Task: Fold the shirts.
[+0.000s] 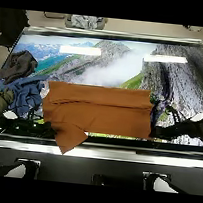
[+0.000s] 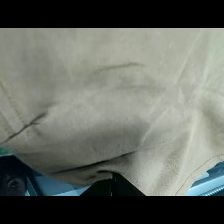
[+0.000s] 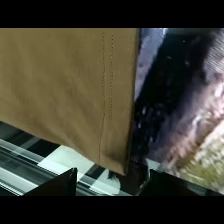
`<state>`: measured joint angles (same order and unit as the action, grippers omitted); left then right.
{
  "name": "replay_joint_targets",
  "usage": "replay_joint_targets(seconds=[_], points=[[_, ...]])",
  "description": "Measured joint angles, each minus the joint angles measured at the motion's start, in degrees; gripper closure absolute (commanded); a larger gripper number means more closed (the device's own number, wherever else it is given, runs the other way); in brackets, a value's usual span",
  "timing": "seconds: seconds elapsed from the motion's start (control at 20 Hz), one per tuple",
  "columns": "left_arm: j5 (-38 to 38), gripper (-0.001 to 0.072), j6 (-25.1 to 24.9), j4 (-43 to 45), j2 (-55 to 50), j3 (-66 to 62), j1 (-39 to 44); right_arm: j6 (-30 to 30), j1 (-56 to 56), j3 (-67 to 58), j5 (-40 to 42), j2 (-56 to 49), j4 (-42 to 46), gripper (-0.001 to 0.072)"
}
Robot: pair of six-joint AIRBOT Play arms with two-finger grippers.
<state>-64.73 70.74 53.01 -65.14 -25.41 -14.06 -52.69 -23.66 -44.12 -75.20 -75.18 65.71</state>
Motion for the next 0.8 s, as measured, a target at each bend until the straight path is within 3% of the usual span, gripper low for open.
replay_joint_targets(seconds=[0.05,0.1,0.15,0.45,0.8], points=[[0.1,0.0677,0.0,0.0,0.0,0.0,0.0,0.1,1.0,0.9,0.2,-0.4,-0.9,0.0224],[0.1,0.0678,-0.1,0.1,0.0,0.0,0.0,0.2,2.3,1.7,0.6,-0.8,-1.7,0.0392],[0.2,0.0678,-0.2,0.1,0.0,0.0,0.0,0.2,3.5,2.3,1.9,-1.2,-1.9,0.0664],[2.1,0.0681,-1.2,2.8,2.4,-2.4,-1.2,-0.7,7.1,0.5,7.3,0.5,0.2,0.0679],[-3.5,0.0682,-1.1,-0.1,7.8,-11.1,-1.8,0.9,7.7,-5.1,3.4,6.6,-0.3,0.0681]])
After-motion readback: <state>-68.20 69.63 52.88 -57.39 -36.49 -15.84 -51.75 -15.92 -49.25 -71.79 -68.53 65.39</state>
